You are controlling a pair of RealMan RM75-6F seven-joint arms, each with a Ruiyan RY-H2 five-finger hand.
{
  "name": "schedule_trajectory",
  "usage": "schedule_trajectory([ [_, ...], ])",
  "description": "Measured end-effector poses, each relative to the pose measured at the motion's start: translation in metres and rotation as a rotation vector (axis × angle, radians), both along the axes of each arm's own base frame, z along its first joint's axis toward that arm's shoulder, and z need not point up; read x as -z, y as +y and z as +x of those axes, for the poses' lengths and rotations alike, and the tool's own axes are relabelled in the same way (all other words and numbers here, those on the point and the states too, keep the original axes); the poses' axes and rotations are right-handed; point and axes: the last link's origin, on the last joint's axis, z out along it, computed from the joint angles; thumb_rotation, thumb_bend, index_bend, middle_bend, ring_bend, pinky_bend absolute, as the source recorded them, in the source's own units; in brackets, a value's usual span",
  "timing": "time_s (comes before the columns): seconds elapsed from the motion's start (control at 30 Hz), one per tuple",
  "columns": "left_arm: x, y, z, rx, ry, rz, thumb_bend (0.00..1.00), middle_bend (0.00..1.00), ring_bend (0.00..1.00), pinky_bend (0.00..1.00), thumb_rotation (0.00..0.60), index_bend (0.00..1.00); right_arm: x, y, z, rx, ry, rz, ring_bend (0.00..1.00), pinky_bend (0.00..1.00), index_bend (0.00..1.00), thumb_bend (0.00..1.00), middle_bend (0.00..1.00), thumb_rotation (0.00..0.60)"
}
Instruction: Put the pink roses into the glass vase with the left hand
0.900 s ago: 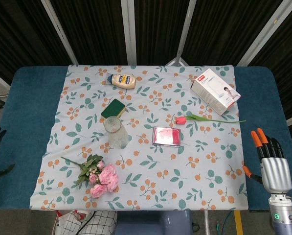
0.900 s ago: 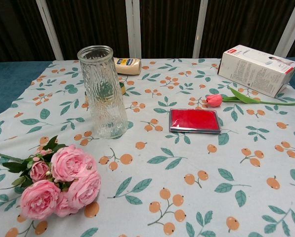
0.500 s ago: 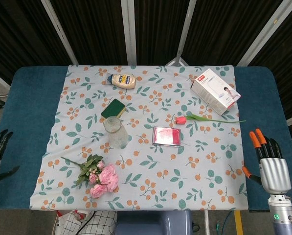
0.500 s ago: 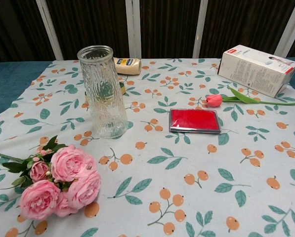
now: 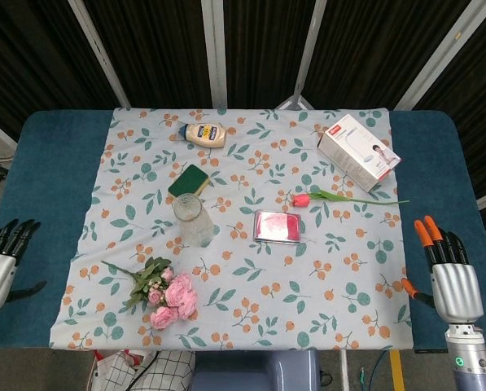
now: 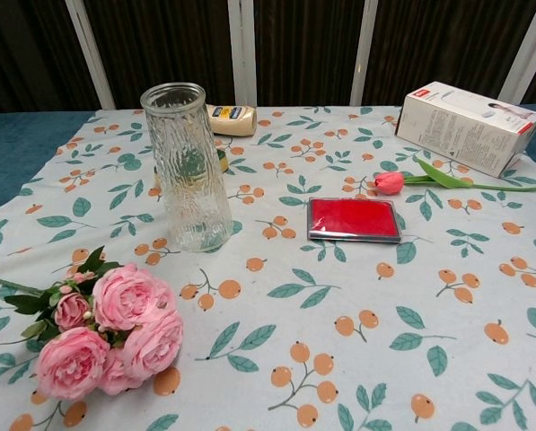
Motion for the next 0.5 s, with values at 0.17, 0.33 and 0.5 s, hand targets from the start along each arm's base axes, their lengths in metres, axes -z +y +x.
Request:
schedule_trajectory([
  [0.17,0.011,0.016,0.027,0.043,-0.020,-0.143,0.07,0.08,0.00,0.11,0.600,0.06,0.000,-0.001,-0.001,0.007,-0.001,-0.002,0.09,0.10,0.01,0.21,0.02,0.600],
  [0.33,0.031,0.032,0.054,0.093,-0.017,-0.282,0.07,0.08,0.00,0.11,0.600,0.06,0.000,-0.001,-0.002,0.014,0.001,-0.003,0.09,0.10,0.01,0.21,0.02,0.600],
  [0.5,0.061,0.041,0.080,0.139,0.007,-0.449,0.07,0.08,0.00,0.11,0.600,0.06,-0.003,0.000,-0.004,0.026,-0.009,-0.010,0.09,0.10,0.01,0.21,0.02,0.600],
])
